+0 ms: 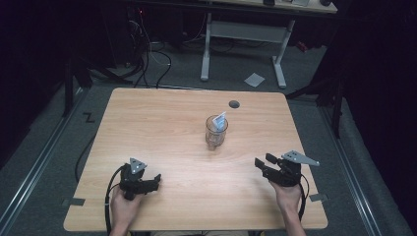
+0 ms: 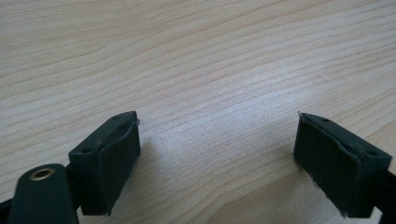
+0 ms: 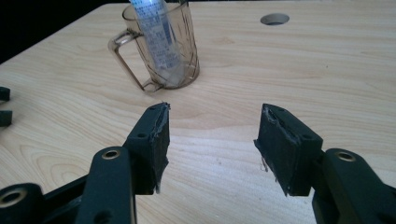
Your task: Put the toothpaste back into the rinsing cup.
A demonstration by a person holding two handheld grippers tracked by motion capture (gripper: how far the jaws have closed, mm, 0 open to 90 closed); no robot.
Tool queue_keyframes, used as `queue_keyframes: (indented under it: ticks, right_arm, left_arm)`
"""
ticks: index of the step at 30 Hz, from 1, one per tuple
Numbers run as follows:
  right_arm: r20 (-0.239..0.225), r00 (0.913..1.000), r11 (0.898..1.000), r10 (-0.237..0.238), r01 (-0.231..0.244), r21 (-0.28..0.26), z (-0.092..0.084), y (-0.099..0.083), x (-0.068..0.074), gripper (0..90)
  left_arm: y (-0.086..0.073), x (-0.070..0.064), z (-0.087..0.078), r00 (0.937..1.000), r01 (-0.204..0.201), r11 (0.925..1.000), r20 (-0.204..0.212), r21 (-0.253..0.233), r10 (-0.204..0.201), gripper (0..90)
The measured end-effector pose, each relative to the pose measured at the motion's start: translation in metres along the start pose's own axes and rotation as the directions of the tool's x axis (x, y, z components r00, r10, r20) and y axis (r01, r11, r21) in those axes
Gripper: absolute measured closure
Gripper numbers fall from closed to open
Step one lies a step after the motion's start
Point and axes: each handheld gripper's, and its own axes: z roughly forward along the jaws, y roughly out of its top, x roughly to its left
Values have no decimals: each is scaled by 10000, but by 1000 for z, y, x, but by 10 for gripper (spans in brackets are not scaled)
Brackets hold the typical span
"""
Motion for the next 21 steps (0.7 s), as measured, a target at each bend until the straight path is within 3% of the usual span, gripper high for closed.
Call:
queue_keyframes:
  ticks: [21]
  right_arm:
    - [169,9998,9968,-96,83,793,22,-21,4,429]
  left_arm:
    - [0,0,0,10000,-1,10000,-1,-1,1,149]
